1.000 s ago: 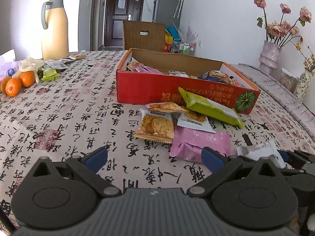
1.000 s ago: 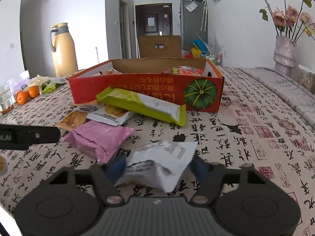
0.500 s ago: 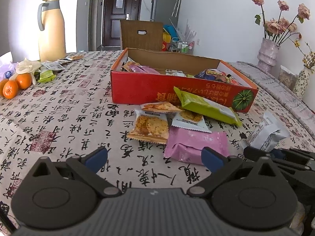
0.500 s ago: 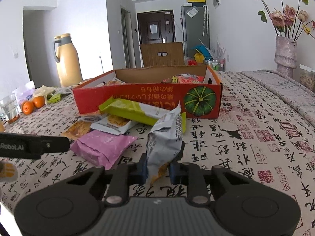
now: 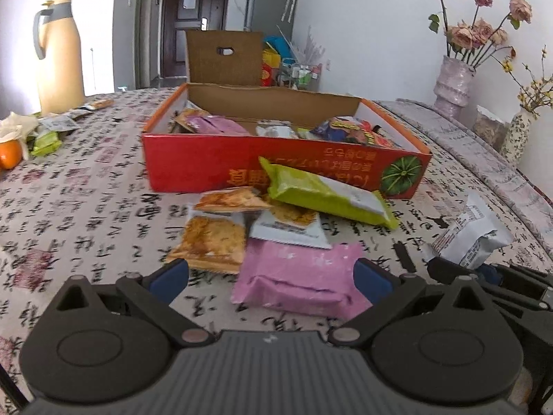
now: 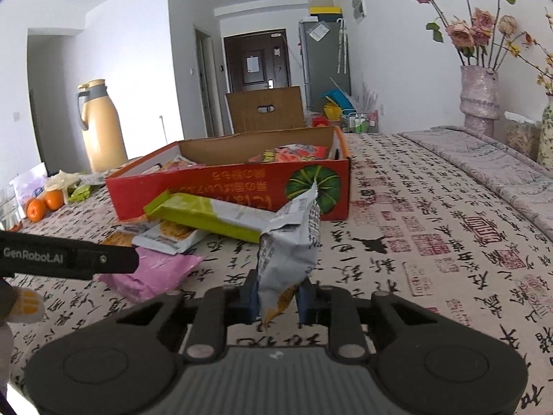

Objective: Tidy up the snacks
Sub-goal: 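Grasp another foil packet with the right tool while the left tool grasps a pink cake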

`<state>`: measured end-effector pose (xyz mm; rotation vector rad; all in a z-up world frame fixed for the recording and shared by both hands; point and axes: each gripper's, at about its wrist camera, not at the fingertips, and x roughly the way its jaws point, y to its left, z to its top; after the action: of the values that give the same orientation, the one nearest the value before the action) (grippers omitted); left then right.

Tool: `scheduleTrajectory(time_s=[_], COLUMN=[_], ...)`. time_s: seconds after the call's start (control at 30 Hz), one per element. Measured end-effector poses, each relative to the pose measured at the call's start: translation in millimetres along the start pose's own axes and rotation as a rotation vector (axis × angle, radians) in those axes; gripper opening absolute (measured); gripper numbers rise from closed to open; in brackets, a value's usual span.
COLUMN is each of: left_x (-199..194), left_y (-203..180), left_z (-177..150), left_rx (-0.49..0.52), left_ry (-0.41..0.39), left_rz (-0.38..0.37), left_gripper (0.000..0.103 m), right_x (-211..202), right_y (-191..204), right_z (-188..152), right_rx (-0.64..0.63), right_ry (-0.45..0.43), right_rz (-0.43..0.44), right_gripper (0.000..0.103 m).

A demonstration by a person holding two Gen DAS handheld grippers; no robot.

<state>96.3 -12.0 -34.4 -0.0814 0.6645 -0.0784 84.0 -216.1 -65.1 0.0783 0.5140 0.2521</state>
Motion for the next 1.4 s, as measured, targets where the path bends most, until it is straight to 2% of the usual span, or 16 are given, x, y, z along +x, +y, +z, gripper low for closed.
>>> scheduleTrajectory(time_s=[0.3,0.57,0.73,1.17,1.4], left_x=[19.2,35.3,44.2,48.6,38.1], left_y=[-24.0,-32.5,-32.1,-33.4,-37.7], left_z=[5.4,5.9,4.7,0.6,-3.1], left_rx=[0.056,0.098,0.102,0.091,0.103], left_ry=[0.049,0.090,0.117,0.129,0.114], left_rz=[-0.013,0.038,0.055,0.068,0.041], left_gripper=[0.103,0.103,0.103,0.103,0.083], right_x=[2.1,4.9,7.4,9.4,5.6], right_y=[-13.9,-25.5,-29.8,-30.5,-29.3], right_z=[-1.7,-5.1,-6.8,-8.6,-8.8], right_rx=[0.023,0.045,0.056,0.060,0.057], right_ry=[-0.008,-0.004,0.001,0.006,0.000], right_rz=[-0.005,-0.010,-0.006,0.004,0.006], right_gripper=[0.021,0.021,0.021,0.021,0.021])
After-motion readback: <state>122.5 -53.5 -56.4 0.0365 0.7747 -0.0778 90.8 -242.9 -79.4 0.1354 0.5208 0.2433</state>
